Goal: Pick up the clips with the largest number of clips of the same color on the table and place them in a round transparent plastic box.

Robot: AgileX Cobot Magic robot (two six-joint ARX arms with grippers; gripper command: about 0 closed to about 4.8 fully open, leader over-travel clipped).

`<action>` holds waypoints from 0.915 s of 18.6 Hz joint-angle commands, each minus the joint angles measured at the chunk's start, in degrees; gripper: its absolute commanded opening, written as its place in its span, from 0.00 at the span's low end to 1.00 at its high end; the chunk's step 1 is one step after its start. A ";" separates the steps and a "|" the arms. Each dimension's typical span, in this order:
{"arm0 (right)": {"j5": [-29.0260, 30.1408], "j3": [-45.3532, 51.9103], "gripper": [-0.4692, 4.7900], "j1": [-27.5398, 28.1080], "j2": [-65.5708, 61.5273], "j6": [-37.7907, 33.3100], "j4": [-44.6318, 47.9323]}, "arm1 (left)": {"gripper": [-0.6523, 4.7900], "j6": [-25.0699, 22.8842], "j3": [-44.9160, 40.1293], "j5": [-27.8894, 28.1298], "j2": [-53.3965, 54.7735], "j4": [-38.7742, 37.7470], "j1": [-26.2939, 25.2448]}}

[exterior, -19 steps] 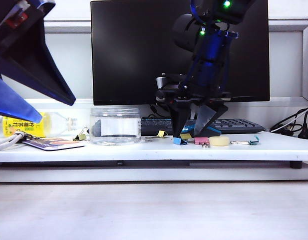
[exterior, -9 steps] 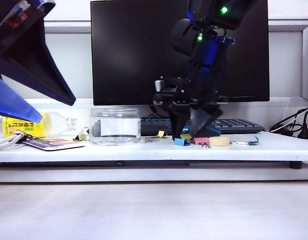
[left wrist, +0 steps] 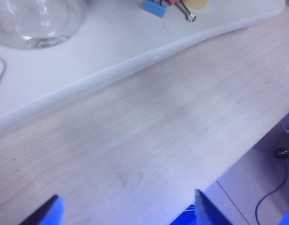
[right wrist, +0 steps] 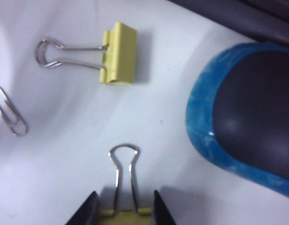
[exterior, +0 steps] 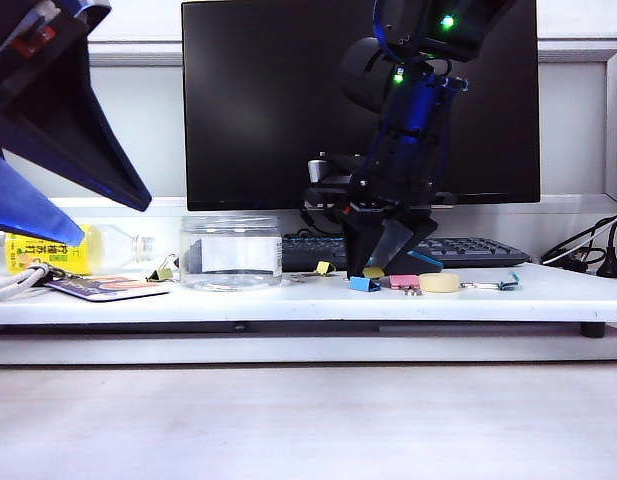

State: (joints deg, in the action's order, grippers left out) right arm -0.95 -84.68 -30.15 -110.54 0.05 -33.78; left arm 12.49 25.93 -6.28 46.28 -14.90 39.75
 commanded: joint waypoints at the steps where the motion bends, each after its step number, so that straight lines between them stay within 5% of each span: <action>1: 1.20 -0.50 0.30 -0.11 1.46 -0.04 -1.11 | 0.80 -0.07 0.22 0.02 -0.02 0.35 0.04; 4: 4.24 -5.25 0.30 -0.11 2.75 -0.04 -3.78 | 0.81 -0.09 0.20 0.02 0.00 0.35 0.02; 11: 28.35 -12.94 0.30 -0.52 3.15 -4.22 -4.39 | 0.81 -0.24 0.15 0.04 0.00 0.37 0.02; 17: 30.45 -12.72 0.30 -4.28 2.45 -4.33 2.21 | 0.80 -0.33 0.15 0.26 0.00 0.35 0.02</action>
State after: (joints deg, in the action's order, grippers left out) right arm 29.45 -97.17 -33.76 -107.90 -4.19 -34.00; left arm 12.43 25.91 -6.04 46.30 -14.90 39.75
